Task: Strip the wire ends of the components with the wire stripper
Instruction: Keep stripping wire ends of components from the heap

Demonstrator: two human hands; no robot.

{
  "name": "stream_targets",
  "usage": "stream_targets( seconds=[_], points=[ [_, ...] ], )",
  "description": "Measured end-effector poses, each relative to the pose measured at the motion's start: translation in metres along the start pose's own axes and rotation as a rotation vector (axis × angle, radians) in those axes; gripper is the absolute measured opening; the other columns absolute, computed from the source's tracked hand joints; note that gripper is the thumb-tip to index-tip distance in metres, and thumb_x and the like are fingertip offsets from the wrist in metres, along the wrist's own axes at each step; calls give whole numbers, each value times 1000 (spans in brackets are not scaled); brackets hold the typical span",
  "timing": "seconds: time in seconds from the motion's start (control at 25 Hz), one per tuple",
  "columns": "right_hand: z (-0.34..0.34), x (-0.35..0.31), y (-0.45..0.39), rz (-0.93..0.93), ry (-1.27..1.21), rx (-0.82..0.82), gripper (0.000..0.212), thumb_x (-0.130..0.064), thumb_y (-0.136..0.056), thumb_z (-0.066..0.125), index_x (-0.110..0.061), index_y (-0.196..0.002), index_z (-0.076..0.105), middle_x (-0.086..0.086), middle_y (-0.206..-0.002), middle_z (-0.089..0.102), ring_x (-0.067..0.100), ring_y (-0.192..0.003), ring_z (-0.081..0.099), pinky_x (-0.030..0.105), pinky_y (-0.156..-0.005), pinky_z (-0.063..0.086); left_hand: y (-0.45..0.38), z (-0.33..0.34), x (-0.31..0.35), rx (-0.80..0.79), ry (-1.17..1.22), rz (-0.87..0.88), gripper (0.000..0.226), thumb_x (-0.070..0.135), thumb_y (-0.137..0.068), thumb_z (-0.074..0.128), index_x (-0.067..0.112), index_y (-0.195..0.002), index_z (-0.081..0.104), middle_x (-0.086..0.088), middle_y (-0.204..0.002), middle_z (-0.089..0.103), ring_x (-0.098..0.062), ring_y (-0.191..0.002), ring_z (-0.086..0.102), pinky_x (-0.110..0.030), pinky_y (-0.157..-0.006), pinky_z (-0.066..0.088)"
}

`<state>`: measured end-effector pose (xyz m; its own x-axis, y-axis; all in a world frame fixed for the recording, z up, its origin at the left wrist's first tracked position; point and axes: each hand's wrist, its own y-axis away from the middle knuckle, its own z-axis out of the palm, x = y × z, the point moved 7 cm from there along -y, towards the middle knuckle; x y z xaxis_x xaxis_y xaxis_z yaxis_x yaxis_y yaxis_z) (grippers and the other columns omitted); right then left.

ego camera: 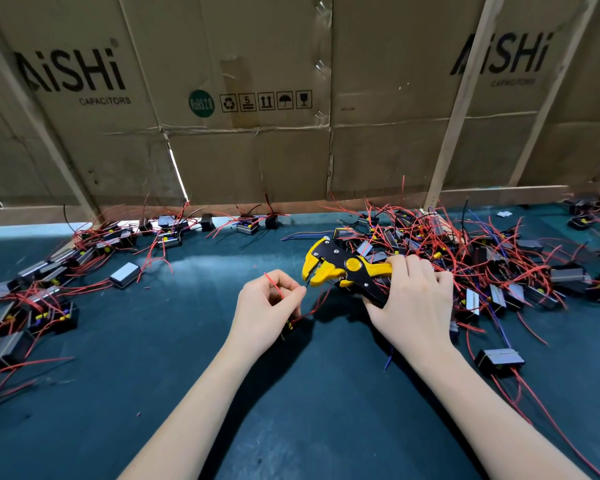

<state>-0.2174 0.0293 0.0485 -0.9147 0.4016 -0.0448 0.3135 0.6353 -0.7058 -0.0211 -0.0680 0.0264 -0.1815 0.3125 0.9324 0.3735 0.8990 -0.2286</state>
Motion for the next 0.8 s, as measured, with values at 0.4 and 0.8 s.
stream_targets(
  seconds=[0.4, 0.8],
  points=[
    [-1, 3, -2, -37, -17, 3, 51, -53, -65, 79, -9, -82, 60, 6, -72, 60, 30, -67, 57, 38, -68, 34, -1, 1, -3, -32, -12, 25, 18, 10, -88, 66, 13, -71, 61, 4, -50, 56, -9, -48, 47, -18, -54, 43],
    [-4, 2, -4, -19, -66, -71, 51, -47, -51, 90, -10, -56, 55, 4, -48, 54, 29, -43, 53, 25, -52, 26, 0, 3, -2, -42, -15, 48, 16, 8, -88, 66, 10, -74, 61, 4, -51, 55, -7, -48, 48, -15, -54, 42]
  ],
)
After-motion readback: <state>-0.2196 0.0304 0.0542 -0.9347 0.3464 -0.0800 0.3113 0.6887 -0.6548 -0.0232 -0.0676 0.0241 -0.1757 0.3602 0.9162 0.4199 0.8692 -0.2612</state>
